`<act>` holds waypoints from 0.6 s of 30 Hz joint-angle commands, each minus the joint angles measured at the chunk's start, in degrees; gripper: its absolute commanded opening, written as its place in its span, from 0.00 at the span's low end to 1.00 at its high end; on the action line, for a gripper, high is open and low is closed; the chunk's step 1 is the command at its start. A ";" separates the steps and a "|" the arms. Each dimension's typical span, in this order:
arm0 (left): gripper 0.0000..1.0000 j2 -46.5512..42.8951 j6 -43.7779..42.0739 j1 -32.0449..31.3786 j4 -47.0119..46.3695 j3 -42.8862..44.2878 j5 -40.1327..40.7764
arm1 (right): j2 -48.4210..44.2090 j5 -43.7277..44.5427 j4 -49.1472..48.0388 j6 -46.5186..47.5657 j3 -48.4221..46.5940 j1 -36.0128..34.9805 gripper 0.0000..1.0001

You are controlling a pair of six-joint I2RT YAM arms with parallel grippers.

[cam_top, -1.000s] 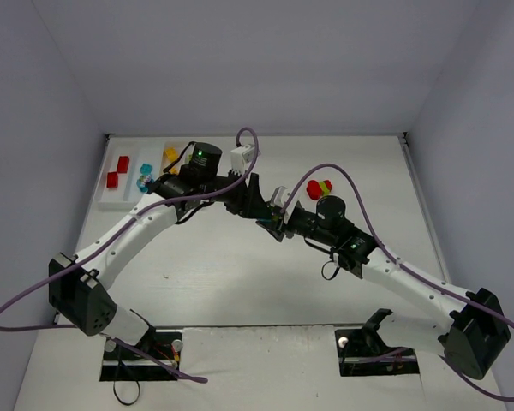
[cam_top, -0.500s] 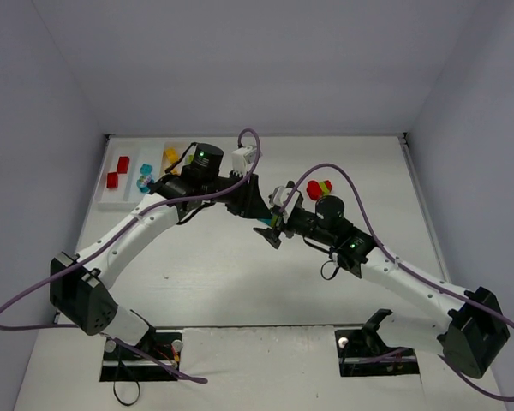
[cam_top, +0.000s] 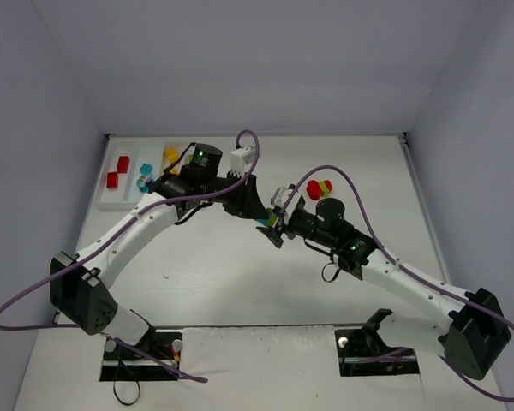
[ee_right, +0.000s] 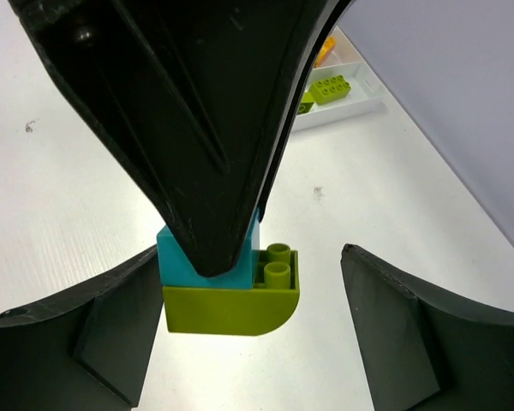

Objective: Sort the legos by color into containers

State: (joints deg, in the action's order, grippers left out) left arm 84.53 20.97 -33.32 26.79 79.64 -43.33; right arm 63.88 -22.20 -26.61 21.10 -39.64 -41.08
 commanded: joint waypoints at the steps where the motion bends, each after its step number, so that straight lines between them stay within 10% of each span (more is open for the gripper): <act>1: 0.04 -1.83 -1.28 0.71 -1.91 2.28 0.09 | -2.00 0.93 -3.98 -0.45 0.00 -0.23 0.76; 12: 0.04 -1.56 -0.85 1.07 -2.26 2.10 -0.70 | -2.18 1.72 -4.41 -0.62 0.44 -0.14 0.57; 18: 0.04 -1.83 -0.67 0.98 -2.44 1.93 -0.79 | -1.91 1.63 -4.68 -0.80 0.26 -0.14 0.19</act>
State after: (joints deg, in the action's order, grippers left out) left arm 84.53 21.08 -32.45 26.52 79.64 -43.00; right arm 63.18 -21.10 -26.15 20.71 -38.72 -41.30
